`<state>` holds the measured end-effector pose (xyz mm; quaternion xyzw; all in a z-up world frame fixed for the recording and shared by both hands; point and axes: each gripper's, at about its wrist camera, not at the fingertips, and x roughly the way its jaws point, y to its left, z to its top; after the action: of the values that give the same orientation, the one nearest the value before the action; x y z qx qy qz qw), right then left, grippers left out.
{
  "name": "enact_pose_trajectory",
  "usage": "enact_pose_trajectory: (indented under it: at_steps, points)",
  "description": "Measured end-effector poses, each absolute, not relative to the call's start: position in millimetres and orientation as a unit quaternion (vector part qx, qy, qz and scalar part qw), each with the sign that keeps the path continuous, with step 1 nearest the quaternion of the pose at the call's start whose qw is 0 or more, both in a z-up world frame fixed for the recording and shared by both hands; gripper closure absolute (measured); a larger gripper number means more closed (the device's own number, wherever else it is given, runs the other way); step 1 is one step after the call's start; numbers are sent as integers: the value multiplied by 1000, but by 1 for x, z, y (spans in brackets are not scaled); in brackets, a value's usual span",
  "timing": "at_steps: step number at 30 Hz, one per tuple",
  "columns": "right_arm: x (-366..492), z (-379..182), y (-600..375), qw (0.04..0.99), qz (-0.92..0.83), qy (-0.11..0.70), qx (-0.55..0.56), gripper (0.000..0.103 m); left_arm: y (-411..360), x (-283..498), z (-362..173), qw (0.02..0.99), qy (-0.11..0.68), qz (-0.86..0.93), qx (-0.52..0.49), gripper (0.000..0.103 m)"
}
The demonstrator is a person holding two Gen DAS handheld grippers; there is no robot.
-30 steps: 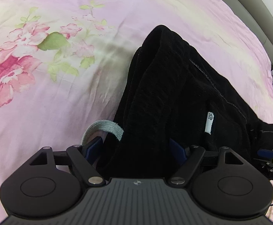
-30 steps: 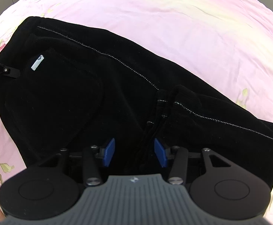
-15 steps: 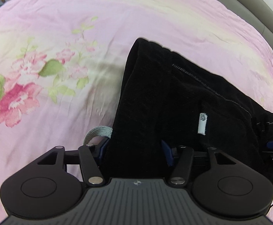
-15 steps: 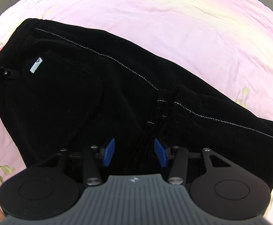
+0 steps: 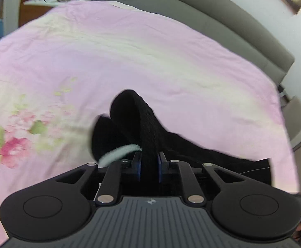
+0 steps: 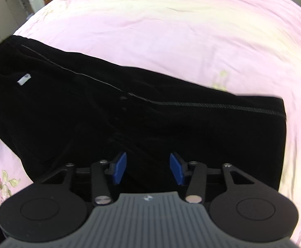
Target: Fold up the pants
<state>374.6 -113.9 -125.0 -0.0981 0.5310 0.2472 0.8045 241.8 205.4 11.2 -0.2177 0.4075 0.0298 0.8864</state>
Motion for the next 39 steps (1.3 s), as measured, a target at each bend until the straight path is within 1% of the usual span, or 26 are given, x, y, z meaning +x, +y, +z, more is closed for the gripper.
enact_pose_trajectory:
  at_steps: [4,6,9,15,18,22,25,26,27,28,29,31,33,34,35,39]
  points:
    - [377,-156,-144,783,242,571,-45,63,148,257,43,900,401,9,-168,88]
    - [374,-164,-156,785,249,568,-19,63,117,264,54,905,399,-4,-146,88]
    - [368,-158,-173,789,270,551,-1,63,66,273,68,910,398,-24,-110,88]
    - [357,-139,-216,798,285,529,37,63,-45,298,65,902,423,-76,-34,88]
    - [355,-131,-243,803,282,522,53,63,-100,309,46,891,443,-103,4,88]
    - [351,-140,-273,806,271,521,72,63,-165,316,-10,859,490,-138,53,87]
    - [346,-145,-290,807,265,523,70,63,-197,315,-54,833,522,-155,92,87]
    - [345,-147,-295,808,263,523,66,63,-202,316,-65,826,531,-165,97,89]
    - [342,-147,-300,809,263,522,64,63,-206,319,-74,812,547,-187,80,90]
    - [341,-148,-304,808,263,523,63,63,-208,321,-80,800,564,-198,57,88]
    - [339,-148,-307,807,263,524,64,63,-209,323,-84,791,575,-205,42,80]
    - [337,-146,-310,805,266,527,66,63,-212,322,-80,797,565,-207,45,71]
    - [334,-143,-309,806,267,525,60,63,-212,318,-68,804,553,-214,46,65]
    - [334,-142,-305,808,267,523,54,63,-208,318,-59,806,547,-221,40,56]
    - [334,-139,-304,810,267,519,49,63,-201,314,-49,812,536,-227,33,53]
    - [331,-120,-298,819,273,502,53,63,-162,300,-9,841,490,-226,26,49]
